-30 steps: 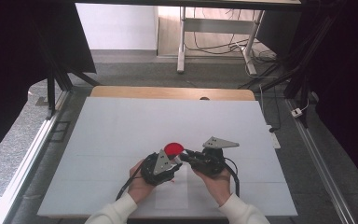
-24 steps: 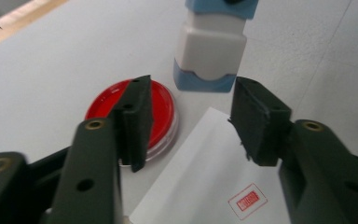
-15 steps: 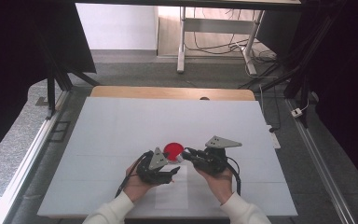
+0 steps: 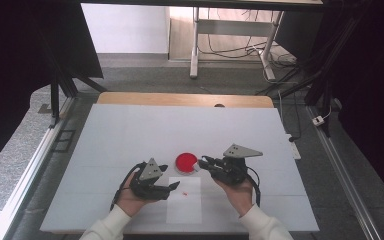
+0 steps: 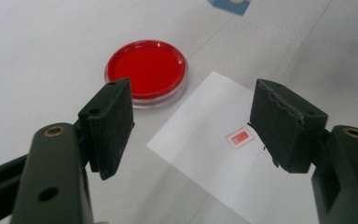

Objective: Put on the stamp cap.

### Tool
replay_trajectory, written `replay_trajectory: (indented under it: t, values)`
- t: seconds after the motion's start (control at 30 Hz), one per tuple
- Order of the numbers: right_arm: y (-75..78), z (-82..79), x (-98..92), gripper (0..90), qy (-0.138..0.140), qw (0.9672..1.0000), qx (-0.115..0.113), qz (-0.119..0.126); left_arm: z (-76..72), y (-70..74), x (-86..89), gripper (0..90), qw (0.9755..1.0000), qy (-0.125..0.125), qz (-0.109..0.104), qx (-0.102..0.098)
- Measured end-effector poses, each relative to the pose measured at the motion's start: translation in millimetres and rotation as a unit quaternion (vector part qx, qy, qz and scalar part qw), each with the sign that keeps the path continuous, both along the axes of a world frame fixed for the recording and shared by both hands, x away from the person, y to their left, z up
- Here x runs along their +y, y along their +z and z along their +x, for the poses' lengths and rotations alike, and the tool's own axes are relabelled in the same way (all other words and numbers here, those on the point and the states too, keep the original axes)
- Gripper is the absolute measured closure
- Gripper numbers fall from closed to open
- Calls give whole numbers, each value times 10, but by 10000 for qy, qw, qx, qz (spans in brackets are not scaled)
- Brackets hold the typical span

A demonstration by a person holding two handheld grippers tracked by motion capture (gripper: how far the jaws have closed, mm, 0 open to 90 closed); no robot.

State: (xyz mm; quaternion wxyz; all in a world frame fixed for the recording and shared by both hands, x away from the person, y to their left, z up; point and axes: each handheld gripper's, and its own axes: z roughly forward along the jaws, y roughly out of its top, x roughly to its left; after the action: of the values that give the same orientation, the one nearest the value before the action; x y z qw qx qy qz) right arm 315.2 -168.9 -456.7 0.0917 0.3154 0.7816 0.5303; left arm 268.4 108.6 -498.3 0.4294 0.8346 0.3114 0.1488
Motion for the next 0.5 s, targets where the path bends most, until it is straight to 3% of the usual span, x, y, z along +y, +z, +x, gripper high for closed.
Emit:
replay_trajectory:
  t: [0.23, 0.5]
  values:
    - [11, 16, -34, 750, -42, 10000, -59, -53, -87, -11, 229, 302, 9998, 192, -65, 49]
    - [36, 44, -75, 750, -51, 9997, -195, -161, -273, -89, 667, 306, 9980, 609, -115, 130]
